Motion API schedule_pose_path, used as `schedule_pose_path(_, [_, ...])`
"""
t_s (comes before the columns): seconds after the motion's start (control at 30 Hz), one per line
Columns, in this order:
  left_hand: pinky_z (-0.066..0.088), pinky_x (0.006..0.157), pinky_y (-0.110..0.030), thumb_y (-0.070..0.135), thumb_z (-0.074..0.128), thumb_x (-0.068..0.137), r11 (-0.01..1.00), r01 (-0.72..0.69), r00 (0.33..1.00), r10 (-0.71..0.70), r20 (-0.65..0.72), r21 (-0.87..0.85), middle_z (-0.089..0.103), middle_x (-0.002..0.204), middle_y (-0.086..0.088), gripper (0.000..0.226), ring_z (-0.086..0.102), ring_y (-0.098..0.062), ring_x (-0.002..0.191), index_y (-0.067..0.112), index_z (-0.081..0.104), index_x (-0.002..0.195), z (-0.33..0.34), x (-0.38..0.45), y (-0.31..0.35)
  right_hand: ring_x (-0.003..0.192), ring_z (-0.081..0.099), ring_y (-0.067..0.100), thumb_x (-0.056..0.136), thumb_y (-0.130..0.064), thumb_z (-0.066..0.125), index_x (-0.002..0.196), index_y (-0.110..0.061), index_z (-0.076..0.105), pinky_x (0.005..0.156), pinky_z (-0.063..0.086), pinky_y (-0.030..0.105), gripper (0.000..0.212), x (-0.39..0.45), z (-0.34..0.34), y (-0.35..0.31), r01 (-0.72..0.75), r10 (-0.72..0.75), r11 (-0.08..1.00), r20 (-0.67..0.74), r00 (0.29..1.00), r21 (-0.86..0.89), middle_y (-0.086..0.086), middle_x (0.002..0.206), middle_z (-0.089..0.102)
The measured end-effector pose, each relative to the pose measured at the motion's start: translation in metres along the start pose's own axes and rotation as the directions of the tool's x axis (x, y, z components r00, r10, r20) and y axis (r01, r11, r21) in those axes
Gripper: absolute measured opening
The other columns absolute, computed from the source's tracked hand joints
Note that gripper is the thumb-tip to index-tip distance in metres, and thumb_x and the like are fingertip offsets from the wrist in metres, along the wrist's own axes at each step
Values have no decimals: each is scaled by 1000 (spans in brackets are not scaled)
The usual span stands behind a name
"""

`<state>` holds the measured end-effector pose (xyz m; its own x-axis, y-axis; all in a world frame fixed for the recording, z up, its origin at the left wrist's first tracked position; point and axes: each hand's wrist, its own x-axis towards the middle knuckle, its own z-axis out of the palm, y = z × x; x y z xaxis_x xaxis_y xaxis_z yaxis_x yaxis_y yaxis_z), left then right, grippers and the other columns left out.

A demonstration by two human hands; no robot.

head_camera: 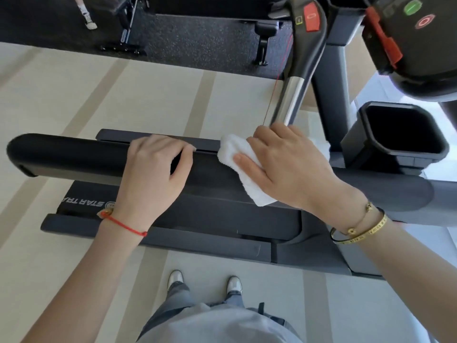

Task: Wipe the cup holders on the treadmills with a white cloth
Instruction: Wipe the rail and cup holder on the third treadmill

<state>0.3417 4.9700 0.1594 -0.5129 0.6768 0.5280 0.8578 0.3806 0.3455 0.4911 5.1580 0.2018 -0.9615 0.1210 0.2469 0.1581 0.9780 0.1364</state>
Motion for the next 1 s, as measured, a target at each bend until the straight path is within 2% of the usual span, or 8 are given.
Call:
schedule_pose_path(0.13, [45,85,-45,20,45,100,999,11,1000,-10,-3,39,73,89,6,29,66,-23,87,16,72,89,-18,-5,-34,73,45,23,96,-56,9,84,-15,55,72,35,32,63,40,-1,-28,25,-47,990,150,988,141,2,80,56])
schedule_pose_path(0.23, [46,88,-48,22,45,101,999,28,1000,-28,3,35,74,92,5,30,67,-23,89,16,72,91,-32,-8,-65,82,46,20,97,-57,13,86,-18,51,77,34,32,55,67,-2,-43,-9,-85,959,319,944,282,-2,83,52])
schedule_pose_path(0.3, [46,88,-49,22,44,101,999,30,1000,-30,8,30,74,92,5,30,67,-23,89,16,72,92,-39,-11,-84,86,46,19,97,-57,15,88,-16,53,78,35,32,57,83,0,-54,-34,-105,938,378,920,344,-2,84,51])
schedule_pose_path(0.4, [46,87,-49,22,45,101,999,36,999,-36,3,34,74,91,4,30,67,-24,87,15,72,92,-49,-12,-111,86,47,19,96,-59,17,89,-16,54,79,37,34,57,107,6,-79,-36,-127,921,387,913,387,-3,84,51])
schedule_pose_path(0.57, [47,87,-50,22,45,101,994,88,996,-88,-7,59,74,91,3,30,66,-25,86,13,73,92,-65,-15,-156,85,48,18,99,-57,20,101,-18,56,75,32,30,54,148,17,-126,34,-173,920,326,929,391,-3,90,53])
schedule_pose_path(0.7, [46,86,-46,23,42,101,988,139,990,-138,-17,71,72,89,2,34,64,-25,83,11,71,90,-80,-19,-187,85,48,19,99,-57,21,102,-17,56,74,32,30,53,182,24,-161,49,-204,902,323,924,429,-2,88,52])
schedule_pose_path(0.83, [44,80,-37,18,43,100,986,166,986,-166,-10,2,66,83,0,29,57,-23,78,7,65,87,-89,-23,-199,84,50,20,100,-56,23,96,-17,56,74,37,32,52,207,30,-184,46,-219,886,328,919,462,0,87,53])
schedule_pose_path(1.0, [41,77,-23,20,38,101,966,245,969,-246,-2,-83,68,93,-3,33,59,-20,87,4,67,100,-96,-28,-210,85,52,20,100,-56,24,93,-18,54,76,41,34,49,224,34,-204,22,-225,869,354,908,494,0,88,55])
